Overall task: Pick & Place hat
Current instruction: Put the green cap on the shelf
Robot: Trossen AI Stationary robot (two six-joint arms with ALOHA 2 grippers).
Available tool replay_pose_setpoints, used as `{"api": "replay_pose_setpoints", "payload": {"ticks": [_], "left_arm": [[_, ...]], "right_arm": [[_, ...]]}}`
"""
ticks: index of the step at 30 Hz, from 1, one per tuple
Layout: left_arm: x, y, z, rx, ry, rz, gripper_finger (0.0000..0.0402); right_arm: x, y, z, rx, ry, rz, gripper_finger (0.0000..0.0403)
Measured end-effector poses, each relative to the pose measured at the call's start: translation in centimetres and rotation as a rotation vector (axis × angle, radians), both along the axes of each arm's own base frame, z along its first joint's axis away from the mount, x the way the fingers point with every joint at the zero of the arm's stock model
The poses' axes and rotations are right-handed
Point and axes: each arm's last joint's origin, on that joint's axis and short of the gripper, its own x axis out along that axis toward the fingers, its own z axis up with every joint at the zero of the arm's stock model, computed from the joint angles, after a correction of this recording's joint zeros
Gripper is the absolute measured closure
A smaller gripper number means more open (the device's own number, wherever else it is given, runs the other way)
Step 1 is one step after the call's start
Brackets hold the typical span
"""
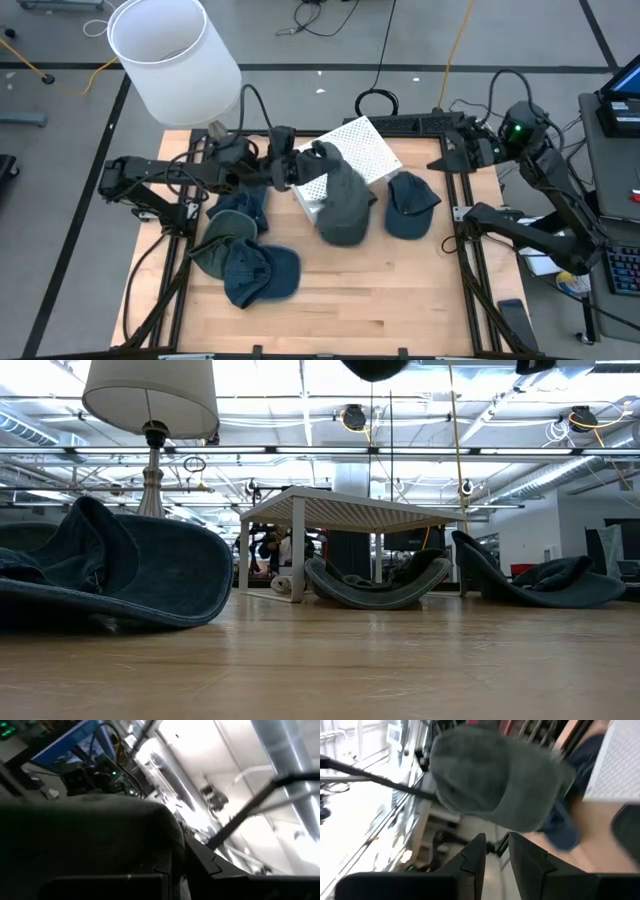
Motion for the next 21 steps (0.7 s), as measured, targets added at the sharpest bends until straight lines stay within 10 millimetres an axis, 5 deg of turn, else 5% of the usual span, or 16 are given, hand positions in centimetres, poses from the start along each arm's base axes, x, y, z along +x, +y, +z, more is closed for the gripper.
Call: {"api": "replay_pose_setpoints", "payload": {"ticks": [10,21], "left_arm": [[0.4,0.5,-1.7,0.086,0.184,-0.164,0.0376],[0.2,4.9,-2.0,0.004,0.221,0.102,0.0376]], "right_arm": [[-0.6,0.0,0.7,-0.183,-0.051,-0.231,0.0344],[-0.5,-0.4,2.3,-0.371,-0.184,-0.335,0.0344]]}}
